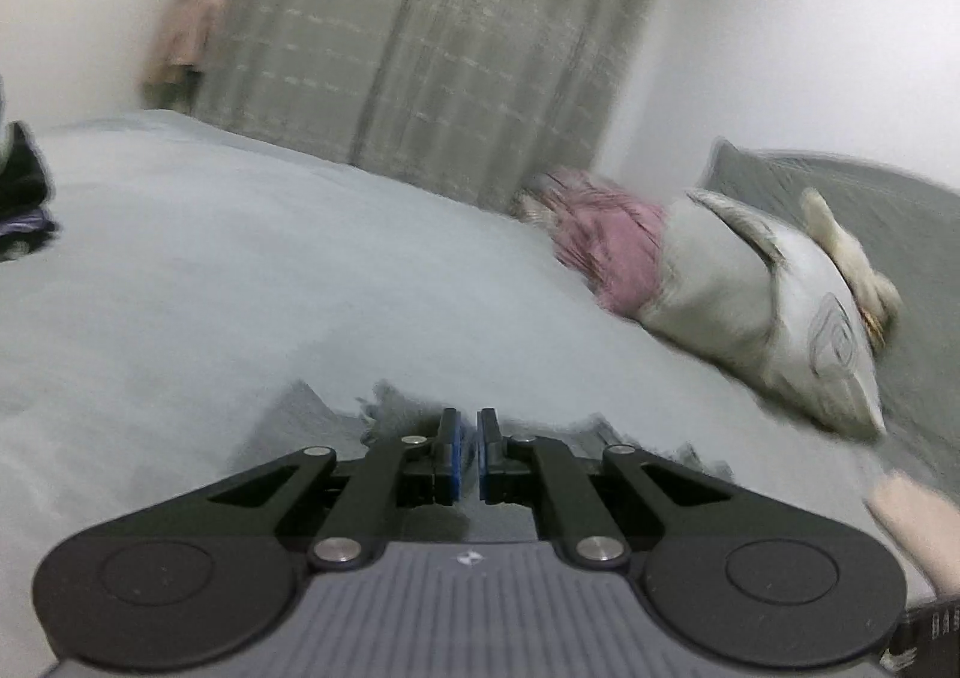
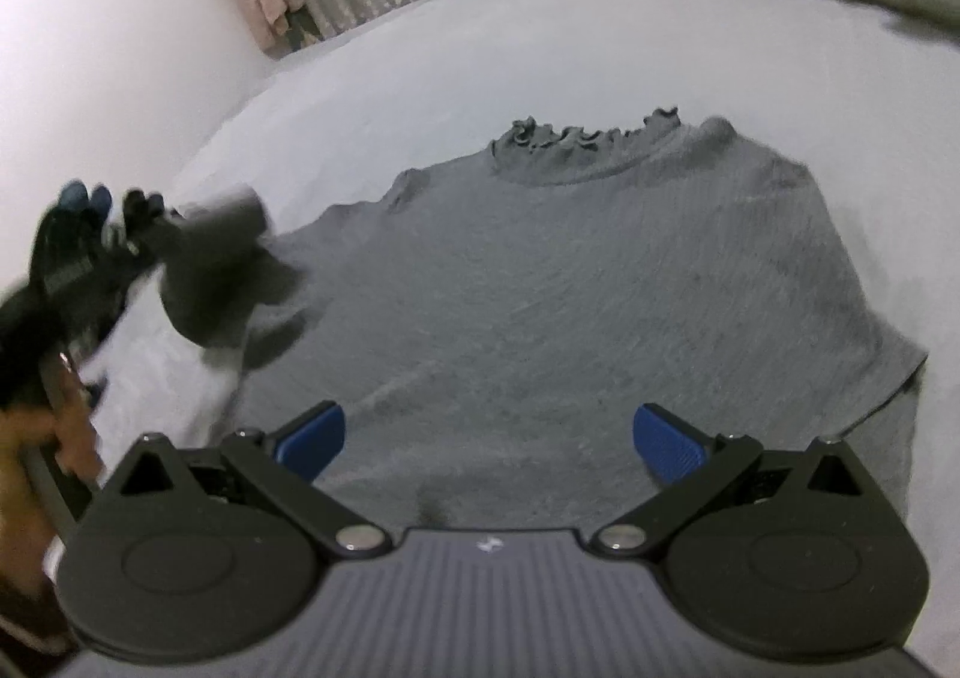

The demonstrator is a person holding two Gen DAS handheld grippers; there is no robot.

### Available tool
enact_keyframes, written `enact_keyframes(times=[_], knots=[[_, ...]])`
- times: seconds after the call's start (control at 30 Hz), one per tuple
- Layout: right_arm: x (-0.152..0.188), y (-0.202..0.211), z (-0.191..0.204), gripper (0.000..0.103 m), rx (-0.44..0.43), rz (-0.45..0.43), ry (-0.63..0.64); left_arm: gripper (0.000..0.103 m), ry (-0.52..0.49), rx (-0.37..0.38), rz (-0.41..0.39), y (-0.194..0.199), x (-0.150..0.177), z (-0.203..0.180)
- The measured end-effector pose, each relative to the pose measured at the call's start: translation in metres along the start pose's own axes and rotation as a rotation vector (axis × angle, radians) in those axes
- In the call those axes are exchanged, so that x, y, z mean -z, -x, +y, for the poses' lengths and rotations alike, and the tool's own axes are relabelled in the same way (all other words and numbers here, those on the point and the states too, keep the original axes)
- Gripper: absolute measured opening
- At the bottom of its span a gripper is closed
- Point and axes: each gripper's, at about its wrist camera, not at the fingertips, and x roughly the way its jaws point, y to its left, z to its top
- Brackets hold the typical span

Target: Fold clothes

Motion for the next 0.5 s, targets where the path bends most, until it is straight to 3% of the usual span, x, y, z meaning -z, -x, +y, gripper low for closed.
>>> enact_keyframes(times=[0.27,0.37,0.4,0.43,0.5], knots=[[-0.002,-0.002,-0.014,0.103,-0.073,0.031,-0.147,0.004,-0.167,0.106,0.149,-0.013,0.039,-0.044],[-0.001,-0.003,-0.016,0.103,-0.063,0.035,-0.152,0.011,-0.236,0.109,0.227,-0.013,0.049,-0.052],[-0.001,-0.003,-0.016,0.103,-0.062,0.035,-0.151,0.023,-0.254,0.104,0.241,-0.012,0.051,-0.052],[-0.001,-0.003,-0.016,0.103,-0.061,0.035,-0.149,0.045,-0.287,0.087,0.252,-0.010,0.053,-0.051],[-0.001,-0.004,-0.017,0.103,-0.060,0.034,-0.149,0.056,-0.338,0.044,0.232,-0.003,0.057,-0.048]])
